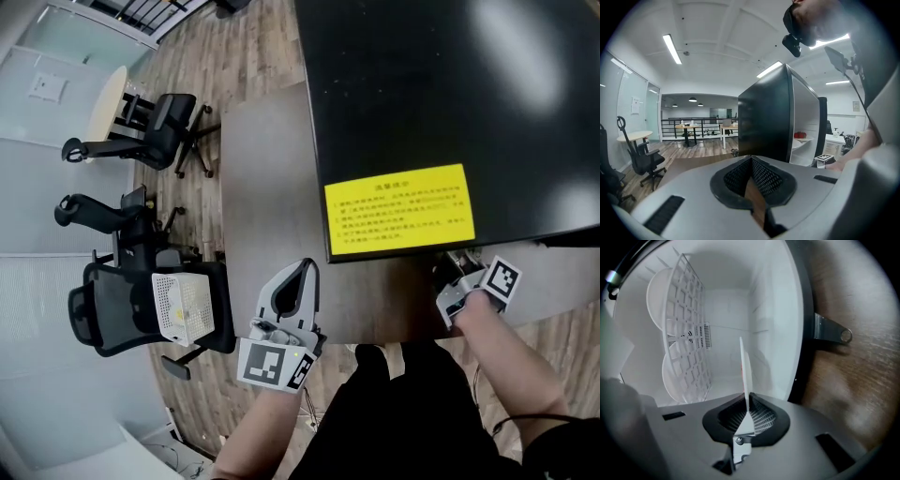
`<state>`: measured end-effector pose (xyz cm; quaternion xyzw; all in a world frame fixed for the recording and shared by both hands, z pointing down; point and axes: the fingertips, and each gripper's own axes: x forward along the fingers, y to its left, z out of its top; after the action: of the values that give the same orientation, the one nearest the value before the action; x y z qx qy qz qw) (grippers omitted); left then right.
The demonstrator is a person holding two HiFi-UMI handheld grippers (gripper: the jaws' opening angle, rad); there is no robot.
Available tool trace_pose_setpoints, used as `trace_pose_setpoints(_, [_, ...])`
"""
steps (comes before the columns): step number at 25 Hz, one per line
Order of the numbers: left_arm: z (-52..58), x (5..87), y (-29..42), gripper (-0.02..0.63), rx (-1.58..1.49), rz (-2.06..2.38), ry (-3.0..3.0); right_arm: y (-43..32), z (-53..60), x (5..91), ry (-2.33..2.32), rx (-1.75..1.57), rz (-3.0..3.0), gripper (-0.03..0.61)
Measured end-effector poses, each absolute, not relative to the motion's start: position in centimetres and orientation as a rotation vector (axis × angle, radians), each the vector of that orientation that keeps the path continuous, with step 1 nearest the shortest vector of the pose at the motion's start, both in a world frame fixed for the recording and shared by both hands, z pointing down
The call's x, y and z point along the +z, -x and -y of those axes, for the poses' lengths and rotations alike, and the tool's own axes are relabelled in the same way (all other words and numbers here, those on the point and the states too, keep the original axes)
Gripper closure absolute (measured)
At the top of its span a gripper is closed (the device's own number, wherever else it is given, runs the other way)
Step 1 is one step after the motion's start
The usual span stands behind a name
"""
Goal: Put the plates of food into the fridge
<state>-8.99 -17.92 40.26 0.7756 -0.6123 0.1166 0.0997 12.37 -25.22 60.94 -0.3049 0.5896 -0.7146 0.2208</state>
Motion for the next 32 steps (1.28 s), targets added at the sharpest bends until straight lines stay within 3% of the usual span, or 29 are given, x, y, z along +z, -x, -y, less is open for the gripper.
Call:
trace_pose_setpoints(25, [14.4, 38.5, 14.4, 0.611, 0.372, 1.979, -2.138, -10.9, 27.9, 61.0, 1.063, -1.959, -1.677, 0.554])
trace_pose_setpoints(32, [14.3, 38.2, 14.2, 0.611, 0.367, 1.959, -2.181, -10.6, 28.5, 61.1, 1.136, -1.948, -1.697, 0.323])
